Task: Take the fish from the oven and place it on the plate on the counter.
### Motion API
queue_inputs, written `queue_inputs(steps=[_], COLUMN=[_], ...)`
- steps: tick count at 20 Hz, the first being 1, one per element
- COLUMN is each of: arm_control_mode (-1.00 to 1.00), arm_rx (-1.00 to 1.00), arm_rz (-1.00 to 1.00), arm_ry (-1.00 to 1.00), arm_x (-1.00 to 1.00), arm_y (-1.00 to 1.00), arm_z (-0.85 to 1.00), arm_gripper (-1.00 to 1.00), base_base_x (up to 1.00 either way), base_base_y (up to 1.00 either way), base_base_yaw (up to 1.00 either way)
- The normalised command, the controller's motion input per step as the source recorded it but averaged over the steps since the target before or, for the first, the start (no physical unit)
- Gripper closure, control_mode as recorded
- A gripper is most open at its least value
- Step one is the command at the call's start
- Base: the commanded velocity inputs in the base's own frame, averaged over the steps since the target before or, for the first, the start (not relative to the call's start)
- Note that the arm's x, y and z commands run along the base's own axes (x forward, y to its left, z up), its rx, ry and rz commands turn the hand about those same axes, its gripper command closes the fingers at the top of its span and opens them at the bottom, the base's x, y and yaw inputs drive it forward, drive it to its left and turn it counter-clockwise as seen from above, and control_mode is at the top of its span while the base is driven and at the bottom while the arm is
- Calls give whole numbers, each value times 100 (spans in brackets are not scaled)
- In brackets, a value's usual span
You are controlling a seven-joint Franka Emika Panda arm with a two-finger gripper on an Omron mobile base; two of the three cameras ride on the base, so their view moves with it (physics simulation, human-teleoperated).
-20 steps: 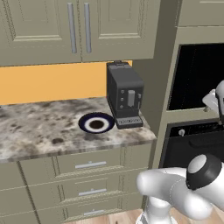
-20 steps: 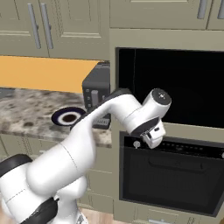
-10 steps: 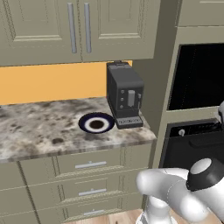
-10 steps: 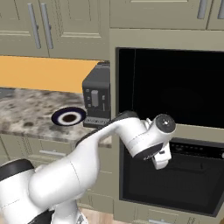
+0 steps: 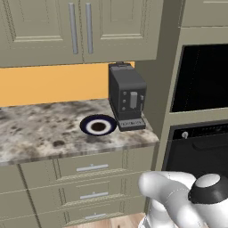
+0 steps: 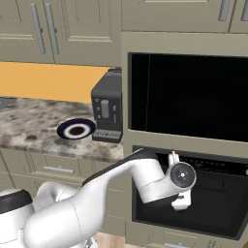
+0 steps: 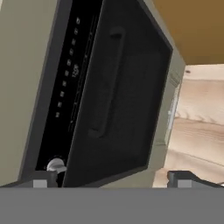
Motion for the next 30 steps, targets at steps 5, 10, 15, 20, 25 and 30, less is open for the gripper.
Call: queue_inputs(steps=[5,10,15,20,25,30], arm_control_mode=[-100,-100,-100,-100,-100,-100], arm_rx=[8,14,25,15,0,0], arm_rz=[-6,-1,0,1,0,0], arm_ry=[-15,-18,-23,-11,-1,-1], arm_x=[-28,-22,-5,5,10,5], arm_y=[-51,-41,-3,0,0,0], arm_z=[-18,-16,-15,-17,-10,-14], arm_gripper=[-100,-100,-100,-100,-100,-100], base_base_x=[0,0,0,0,0,0], base_base_y=[0,0,0,0,0,0], base_base_yaw=[0,0,0,0,0,0])
